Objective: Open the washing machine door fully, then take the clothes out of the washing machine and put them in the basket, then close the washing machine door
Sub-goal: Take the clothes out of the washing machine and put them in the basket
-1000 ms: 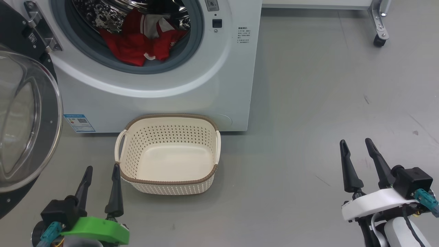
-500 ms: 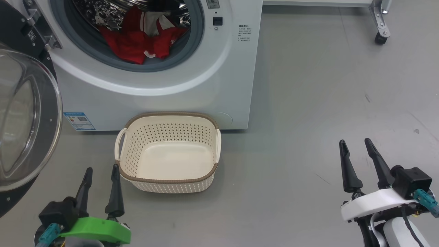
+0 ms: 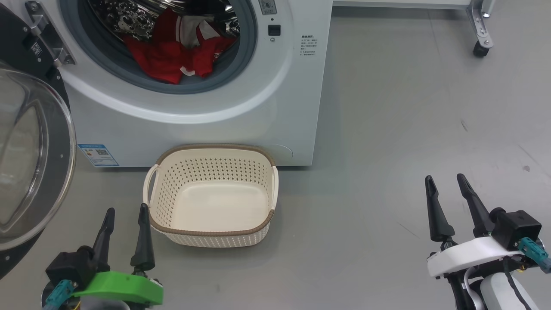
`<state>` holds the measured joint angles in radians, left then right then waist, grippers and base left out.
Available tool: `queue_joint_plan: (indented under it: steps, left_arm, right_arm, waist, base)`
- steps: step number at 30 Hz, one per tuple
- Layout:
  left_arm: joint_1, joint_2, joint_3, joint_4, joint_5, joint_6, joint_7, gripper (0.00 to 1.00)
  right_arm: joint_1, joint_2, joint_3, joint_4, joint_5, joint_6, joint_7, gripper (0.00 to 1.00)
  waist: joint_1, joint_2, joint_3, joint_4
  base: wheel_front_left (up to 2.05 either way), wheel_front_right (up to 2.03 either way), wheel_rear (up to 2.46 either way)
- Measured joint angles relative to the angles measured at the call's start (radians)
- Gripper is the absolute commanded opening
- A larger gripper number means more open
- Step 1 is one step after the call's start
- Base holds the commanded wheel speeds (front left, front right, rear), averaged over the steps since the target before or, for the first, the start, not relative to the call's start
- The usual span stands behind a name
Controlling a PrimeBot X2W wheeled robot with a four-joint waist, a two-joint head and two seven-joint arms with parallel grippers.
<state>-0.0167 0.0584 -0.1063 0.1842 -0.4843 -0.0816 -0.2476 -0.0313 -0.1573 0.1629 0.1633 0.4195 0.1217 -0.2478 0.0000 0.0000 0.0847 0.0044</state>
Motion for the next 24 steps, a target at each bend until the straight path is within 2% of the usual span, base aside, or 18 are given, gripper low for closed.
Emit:
queue_joint_plan:
  steps: [24]
  left_arm:
    - [0.0, 0.023, -0.006, -0.02, 0.054, 0.024, 0.0, 1.0]
  right_arm:
    - [0.0, 0.0, -0.004, -0.001, 0.0, 0.0, 0.0, 1.0]
  waist:
    - [0.0, 0.0, 0.024, 0.019]
  base:
    - [0.94, -0.94, 0.0]
